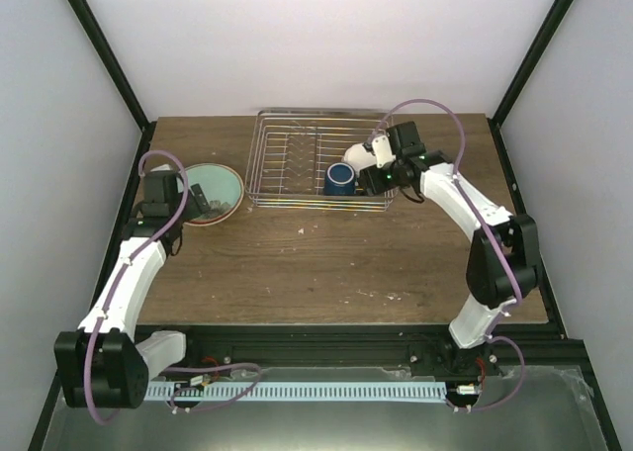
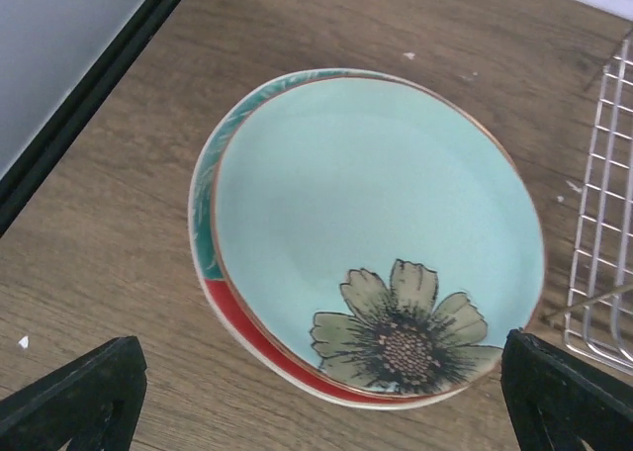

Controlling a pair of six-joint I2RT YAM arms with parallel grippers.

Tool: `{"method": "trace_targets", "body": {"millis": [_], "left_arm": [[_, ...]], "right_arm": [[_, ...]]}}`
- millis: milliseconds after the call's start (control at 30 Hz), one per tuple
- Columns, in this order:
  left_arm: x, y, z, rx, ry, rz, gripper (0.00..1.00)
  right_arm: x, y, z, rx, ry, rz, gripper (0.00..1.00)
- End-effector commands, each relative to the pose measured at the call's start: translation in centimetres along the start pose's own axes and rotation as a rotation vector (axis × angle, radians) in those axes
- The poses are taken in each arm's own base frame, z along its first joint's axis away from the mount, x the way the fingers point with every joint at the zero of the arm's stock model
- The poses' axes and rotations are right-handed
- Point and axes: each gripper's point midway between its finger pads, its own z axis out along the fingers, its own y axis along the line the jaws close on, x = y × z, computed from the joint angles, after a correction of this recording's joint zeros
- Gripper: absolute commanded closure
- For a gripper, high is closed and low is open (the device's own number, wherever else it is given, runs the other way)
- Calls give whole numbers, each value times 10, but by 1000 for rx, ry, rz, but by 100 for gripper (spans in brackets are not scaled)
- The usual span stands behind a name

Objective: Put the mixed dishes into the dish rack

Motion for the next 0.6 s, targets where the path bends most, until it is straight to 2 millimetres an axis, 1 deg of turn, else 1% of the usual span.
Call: {"method": "trace_targets", "body": {"millis": [0, 100, 167, 233, 400, 500, 567], "left_arm": [[-2, -5, 11, 91, 8, -59, 1], [-4, -10, 17, 110, 21, -77, 1], [-4, -11, 23, 120, 35, -91, 0], [-3, -11, 30, 129, 57, -108, 0], [-4, -2, 44, 96, 93, -139, 0], [-5, 5, 48, 69, 101, -149, 1], [-6, 8, 50, 53, 107, -152, 1]], "right_arm": [[-20, -2, -34, 59, -115, 81, 36], [-19, 5, -51, 45, -183, 123, 35], [-17, 14, -65, 26, -240, 129, 35], [-9, 21, -71, 11, -264, 134, 35], [14, 23, -71, 18, -241, 122, 35], [21, 25, -70, 6, -232, 113, 35], [21, 27, -71, -6, -237, 109, 35]]}}
